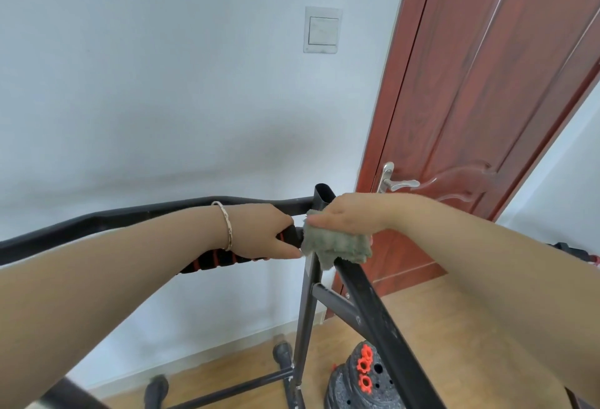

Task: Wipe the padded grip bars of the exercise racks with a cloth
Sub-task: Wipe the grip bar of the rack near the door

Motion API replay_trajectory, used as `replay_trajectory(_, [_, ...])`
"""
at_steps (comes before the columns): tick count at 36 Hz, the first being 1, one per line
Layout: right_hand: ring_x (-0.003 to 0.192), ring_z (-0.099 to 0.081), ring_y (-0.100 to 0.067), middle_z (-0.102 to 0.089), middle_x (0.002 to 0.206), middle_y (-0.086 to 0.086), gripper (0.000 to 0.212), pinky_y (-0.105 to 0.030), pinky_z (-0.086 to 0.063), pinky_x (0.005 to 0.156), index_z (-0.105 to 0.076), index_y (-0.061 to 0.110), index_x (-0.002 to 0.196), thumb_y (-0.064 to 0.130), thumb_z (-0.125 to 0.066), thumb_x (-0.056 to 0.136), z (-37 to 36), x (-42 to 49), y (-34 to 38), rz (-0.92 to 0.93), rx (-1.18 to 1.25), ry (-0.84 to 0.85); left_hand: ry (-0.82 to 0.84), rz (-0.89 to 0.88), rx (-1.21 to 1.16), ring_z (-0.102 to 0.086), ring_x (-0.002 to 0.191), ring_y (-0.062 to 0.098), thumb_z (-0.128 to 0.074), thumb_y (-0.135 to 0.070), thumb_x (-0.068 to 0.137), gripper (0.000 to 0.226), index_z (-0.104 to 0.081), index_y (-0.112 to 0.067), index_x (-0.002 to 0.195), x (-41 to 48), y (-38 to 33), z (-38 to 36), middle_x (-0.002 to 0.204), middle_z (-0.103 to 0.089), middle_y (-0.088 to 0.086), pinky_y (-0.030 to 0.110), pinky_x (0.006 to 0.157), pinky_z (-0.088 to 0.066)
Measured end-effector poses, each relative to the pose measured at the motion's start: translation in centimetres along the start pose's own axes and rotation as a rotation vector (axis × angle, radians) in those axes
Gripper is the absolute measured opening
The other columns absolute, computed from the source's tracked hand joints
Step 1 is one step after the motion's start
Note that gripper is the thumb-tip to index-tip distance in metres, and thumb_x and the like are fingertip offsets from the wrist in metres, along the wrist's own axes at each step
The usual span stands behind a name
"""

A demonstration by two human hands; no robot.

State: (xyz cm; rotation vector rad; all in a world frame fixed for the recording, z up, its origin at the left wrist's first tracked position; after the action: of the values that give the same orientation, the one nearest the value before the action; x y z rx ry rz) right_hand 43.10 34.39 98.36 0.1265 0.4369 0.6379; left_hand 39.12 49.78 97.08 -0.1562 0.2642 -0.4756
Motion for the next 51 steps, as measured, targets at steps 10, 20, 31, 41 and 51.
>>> replay_trajectory(10, [0.055,-0.060,-0.001,-0.066,0.066,0.009,0.059,-0.024,-0.044,0.055,-0.057,0.031,0.081,0.088,-0.053,0.067,0.6,-0.9,0.2,0.079,-0.063,-0.082,0.122,0.049,-0.217,-0.066,0.055,0.009,-0.053,-0.070,0.076,0.055,-0.058,-0.017,0.086,-0.2,0.6,0.1,0.066,-0.069,-0.009,0.021,0.052,-0.051])
replay_trajectory(20, [0.052,-0.041,-0.019,-0.051,0.069,0.000,0.022,-0.034,-0.042,0.051,-0.066,0.011,0.108,0.018,-0.068,0.087,1.5,-5.1,1.6,0.386,-0.749,-0.772,0.207,0.014,-0.385,-0.066,0.058,0.017,-0.055,-0.064,0.082,0.051,-0.057,-0.013,0.086,-0.1,1.2,1.3,0.064,-0.067,-0.004,0.036,0.068,-0.059])
replay_trajectory(31, [0.056,-0.054,-0.012,-0.053,0.062,0.008,0.063,-0.025,-0.024,0.047,-0.046,0.023,0.092,0.085,-0.039,0.079,1.7,-3.7,0.1,0.250,-0.553,-0.460,0.266,0.035,-0.295,-0.069,0.060,0.017,-0.051,-0.064,0.084,0.050,-0.055,-0.015,0.090,-0.4,0.9,0.5,0.067,-0.069,-0.004,0.040,0.074,-0.061])
replay_trajectory(41, [0.044,-0.048,-0.004,-0.049,0.046,0.008,0.071,-0.029,-0.036,0.055,-0.051,0.017,0.057,0.072,-0.028,0.095,2.3,-1.2,-0.6,0.053,-0.125,-0.278,0.223,0.061,-0.260,-0.071,0.061,0.016,-0.050,-0.067,0.080,0.058,-0.057,-0.012,0.095,-0.1,0.8,0.5,0.069,-0.071,-0.005,0.021,0.055,-0.052])
replay_trajectory(51, [0.058,-0.054,-0.012,-0.054,0.056,0.004,0.064,-0.031,-0.046,0.065,-0.062,0.017,0.092,0.066,-0.022,0.096,2.2,-1.8,-0.6,0.059,-0.324,-0.379,0.030,0.037,-0.040,-0.062,0.053,0.000,-0.052,-0.069,0.084,0.046,-0.056,-0.023,0.087,0.5,0.6,0.6,0.068,-0.069,-0.009,0.016,0.050,-0.044])
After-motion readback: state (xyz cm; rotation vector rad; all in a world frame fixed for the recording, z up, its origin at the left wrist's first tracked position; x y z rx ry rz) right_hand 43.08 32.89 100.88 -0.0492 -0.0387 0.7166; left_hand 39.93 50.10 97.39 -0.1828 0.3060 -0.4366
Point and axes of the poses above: each hand's wrist, its own x-axis towards the middle knuckle, its own z-axis out of the back of the hand, y = z × x, the point moved 6 cm from there along x, towards the middle knuckle
